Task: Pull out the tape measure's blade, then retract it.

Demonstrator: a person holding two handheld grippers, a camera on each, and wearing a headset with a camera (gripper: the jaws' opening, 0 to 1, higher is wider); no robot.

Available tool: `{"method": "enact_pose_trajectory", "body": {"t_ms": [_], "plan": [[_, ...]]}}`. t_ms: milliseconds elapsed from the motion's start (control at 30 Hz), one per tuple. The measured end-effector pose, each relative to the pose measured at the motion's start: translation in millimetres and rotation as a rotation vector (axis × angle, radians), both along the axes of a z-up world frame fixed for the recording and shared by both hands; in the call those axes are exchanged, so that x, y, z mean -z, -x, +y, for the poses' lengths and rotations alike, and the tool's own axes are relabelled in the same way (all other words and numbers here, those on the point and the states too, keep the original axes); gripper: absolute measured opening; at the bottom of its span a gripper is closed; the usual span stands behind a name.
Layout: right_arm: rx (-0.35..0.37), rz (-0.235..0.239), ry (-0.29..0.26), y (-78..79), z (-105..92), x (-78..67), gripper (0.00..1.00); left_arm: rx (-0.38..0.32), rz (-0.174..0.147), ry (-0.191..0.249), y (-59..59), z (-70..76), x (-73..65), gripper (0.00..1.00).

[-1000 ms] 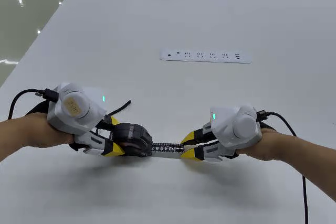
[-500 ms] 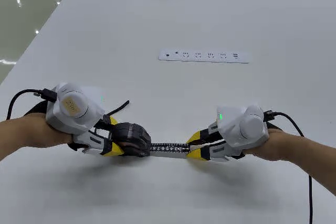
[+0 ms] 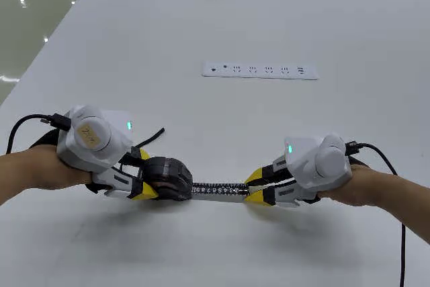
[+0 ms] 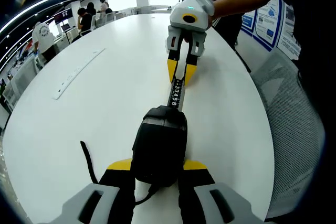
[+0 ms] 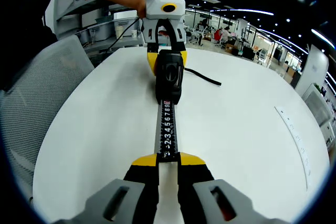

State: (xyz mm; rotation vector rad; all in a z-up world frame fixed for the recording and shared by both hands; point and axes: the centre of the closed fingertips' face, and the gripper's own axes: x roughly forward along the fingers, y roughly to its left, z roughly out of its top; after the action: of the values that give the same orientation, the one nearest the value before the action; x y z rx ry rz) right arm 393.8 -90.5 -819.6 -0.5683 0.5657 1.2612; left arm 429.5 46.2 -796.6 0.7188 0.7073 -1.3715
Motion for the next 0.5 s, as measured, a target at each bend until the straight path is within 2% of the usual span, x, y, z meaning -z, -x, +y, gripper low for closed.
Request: {"method": "enact_pose_trajectory", "body": {"t_ms": [500], "plan": [[0.003, 0.002, 0.003, 2.5, -10.0, -0.6, 0.10, -0.001, -0.002, 0.001, 0.3, 0.0, -0.6, 0.28]]}}
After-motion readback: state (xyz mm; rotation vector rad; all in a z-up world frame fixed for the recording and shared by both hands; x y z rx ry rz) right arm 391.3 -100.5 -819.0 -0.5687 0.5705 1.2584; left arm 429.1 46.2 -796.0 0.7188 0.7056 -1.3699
